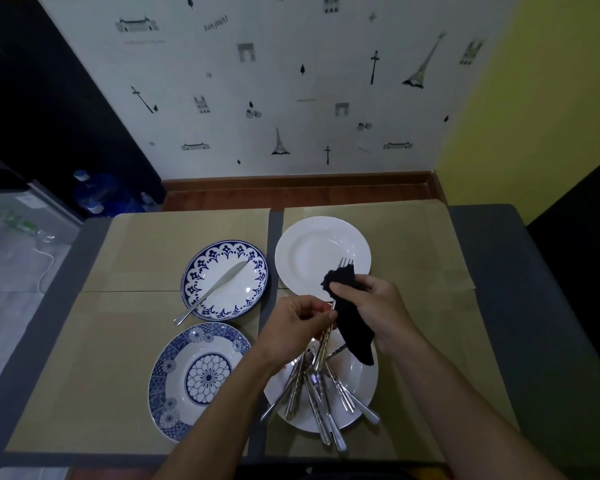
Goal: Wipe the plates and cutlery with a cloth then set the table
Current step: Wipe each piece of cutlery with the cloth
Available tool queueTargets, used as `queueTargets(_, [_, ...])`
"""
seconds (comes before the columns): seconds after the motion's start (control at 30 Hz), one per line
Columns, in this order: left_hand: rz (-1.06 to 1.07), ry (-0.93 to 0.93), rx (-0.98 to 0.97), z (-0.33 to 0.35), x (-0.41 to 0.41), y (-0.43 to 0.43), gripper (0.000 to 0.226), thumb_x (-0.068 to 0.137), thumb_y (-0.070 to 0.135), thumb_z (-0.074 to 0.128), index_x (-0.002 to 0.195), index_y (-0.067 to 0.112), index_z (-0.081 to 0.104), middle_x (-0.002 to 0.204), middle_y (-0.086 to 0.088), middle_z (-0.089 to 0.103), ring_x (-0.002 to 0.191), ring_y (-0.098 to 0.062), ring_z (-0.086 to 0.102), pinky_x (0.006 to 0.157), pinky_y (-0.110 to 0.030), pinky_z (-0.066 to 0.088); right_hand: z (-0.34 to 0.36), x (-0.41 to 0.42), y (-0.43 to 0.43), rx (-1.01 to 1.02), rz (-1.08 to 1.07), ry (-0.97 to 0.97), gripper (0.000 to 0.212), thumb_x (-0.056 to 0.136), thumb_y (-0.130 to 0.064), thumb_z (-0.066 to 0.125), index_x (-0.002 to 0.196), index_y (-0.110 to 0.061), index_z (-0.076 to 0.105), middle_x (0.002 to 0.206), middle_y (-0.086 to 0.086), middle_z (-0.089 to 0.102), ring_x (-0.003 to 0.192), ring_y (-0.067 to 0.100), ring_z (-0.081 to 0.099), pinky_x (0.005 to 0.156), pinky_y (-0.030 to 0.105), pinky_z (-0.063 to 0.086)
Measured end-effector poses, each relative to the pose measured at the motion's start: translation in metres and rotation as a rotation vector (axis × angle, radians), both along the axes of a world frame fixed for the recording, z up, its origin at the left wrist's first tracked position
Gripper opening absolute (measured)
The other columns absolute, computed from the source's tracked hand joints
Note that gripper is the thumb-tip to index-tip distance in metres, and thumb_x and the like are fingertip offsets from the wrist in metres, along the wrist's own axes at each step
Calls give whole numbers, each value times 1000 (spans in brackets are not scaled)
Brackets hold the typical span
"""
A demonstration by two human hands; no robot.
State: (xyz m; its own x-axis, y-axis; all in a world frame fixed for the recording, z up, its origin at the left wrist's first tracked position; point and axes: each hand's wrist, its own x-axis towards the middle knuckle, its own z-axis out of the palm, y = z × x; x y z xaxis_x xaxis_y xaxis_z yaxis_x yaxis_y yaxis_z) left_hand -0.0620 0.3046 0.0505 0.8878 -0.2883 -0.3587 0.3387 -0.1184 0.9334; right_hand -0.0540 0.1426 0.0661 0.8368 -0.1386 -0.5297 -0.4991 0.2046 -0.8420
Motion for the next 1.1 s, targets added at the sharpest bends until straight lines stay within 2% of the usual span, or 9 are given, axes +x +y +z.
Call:
queueTargets(0.07, [19,-6,2,1,-1,0,6,90,10,72,87,11,76,75,-16,71,66,-15,59,66,-26,49,0,2,-1,10,25,12,19,83,-12,84,100,-11,77,87,10,79,71,24,74,61,33,58])
queueTargets(0.23, [48,-7,13,9,1,-2,7,91,7,71,86,7,76,72,-13,71,63,-16,57,61,-25,48,0,1,0,47,78,48,15,96,-23,73,97,-9,79,91,21,78,69,27,71,79,47,61])
queueTargets(0.33, [87,-17,75,15,6,2,21,93,21,70,84,3,75,74,-17,72,61,-18,61,63,-32,51,2,1,-1,13,88,6,10,93,-21,77,96,-13,81,89,15,79,74,27,72,73,41,58])
queueTargets(0.43, [220,-91,132,25,18,6,28,94,31,67,85,6,74,75,-11,72,62,-11,60,60,-23,48,9,-1,-2,6,178,-4,10,90,-17,79,98,-10,80,92,14,80,76,26,73,72,35,56])
queueTargets(0.6, [178,-111,126,41,37,6,14,91,21,72,97,11,78,88,-12,75,62,-2,59,54,-14,47,15,-5,3,18,293,20,15,90,-15,79,101,-5,79,95,23,78,76,32,71,75,39,55])
queueTargets(0.77, [195,-153,164,41,42,10,7,90,11,72,87,9,78,78,-20,71,56,-5,57,54,-19,49,20,-7,2,36,339,42,19,90,-18,78,104,-5,78,93,22,78,71,26,71,62,29,57])
queueTargets(0.87, [297,-160,156,36,49,15,8,90,14,72,87,12,78,80,-19,73,67,-18,61,68,-39,57,21,-10,0,39,384,65,21,89,-16,79,106,-4,77,85,16,78,64,21,70,57,27,55])
queueTargets(0.93, [390,-167,145,36,55,19,9,91,14,71,89,8,77,79,-21,72,69,-23,61,73,-44,57,19,-12,-3,54,436,84,22,89,-15,79,106,-2,76,84,16,77,62,22,68,56,29,54])
queueTargets(1.1, [567,-192,131,41,63,26,12,92,11,70,84,17,76,72,-8,73,66,-16,62,72,-36,58,16,-12,-14,38,523,144,26,86,-20,82,107,-5,78,99,22,77,79,30,69,73,41,58])
